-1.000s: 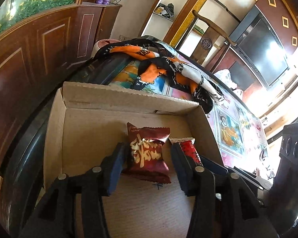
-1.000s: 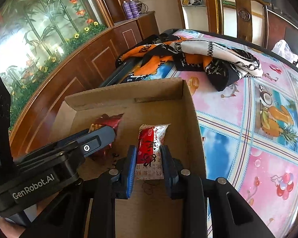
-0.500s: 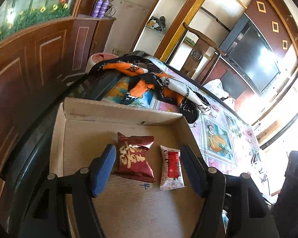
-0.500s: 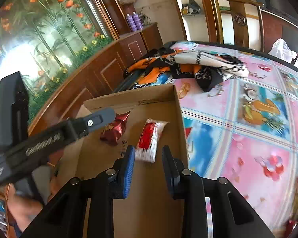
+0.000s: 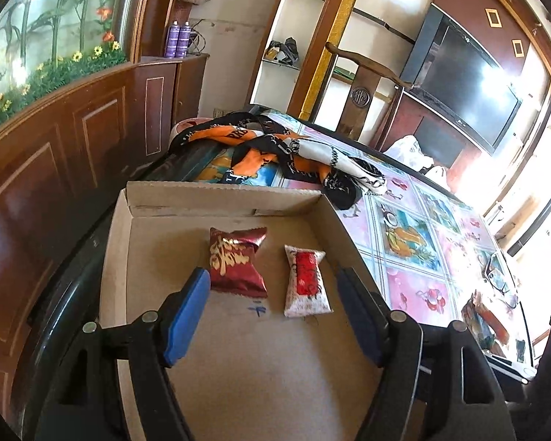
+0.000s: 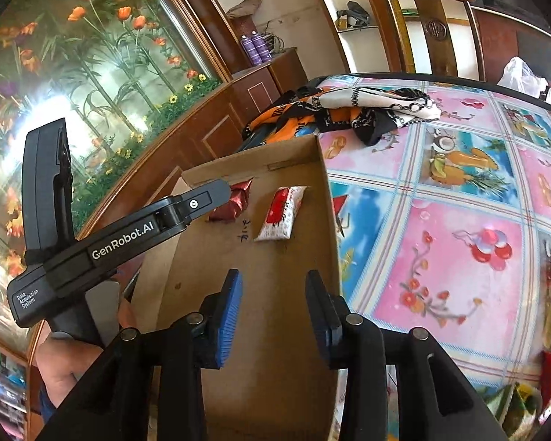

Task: Organize snacks
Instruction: 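Carry both packets into the cardboard box and open both grippers, then grasp the silver foil bag with the left gripper while the right grasps the green pea bag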

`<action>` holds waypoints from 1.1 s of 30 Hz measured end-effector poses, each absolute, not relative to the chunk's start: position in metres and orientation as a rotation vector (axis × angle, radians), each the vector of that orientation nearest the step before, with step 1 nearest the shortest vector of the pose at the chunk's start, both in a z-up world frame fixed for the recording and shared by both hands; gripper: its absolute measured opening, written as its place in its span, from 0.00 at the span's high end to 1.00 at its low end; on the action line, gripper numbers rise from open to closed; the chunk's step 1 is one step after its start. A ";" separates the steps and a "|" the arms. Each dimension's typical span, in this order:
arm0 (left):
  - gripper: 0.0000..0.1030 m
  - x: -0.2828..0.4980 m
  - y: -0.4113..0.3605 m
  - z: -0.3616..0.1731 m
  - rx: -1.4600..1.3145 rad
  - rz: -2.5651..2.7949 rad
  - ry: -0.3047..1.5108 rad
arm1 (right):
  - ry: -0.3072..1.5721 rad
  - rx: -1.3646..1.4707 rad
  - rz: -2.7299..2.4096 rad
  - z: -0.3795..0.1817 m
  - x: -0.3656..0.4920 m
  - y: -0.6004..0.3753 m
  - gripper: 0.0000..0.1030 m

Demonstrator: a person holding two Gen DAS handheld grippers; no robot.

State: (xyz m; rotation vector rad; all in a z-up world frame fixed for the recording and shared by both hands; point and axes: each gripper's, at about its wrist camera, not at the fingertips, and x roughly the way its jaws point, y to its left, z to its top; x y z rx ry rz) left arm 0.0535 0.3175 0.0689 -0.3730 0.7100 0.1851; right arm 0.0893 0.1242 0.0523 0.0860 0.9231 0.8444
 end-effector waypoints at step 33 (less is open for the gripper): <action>0.23 -0.020 0.037 0.031 0.090 -0.732 0.891 | 0.811 0.519 0.770 0.057 0.067 -0.136 0.48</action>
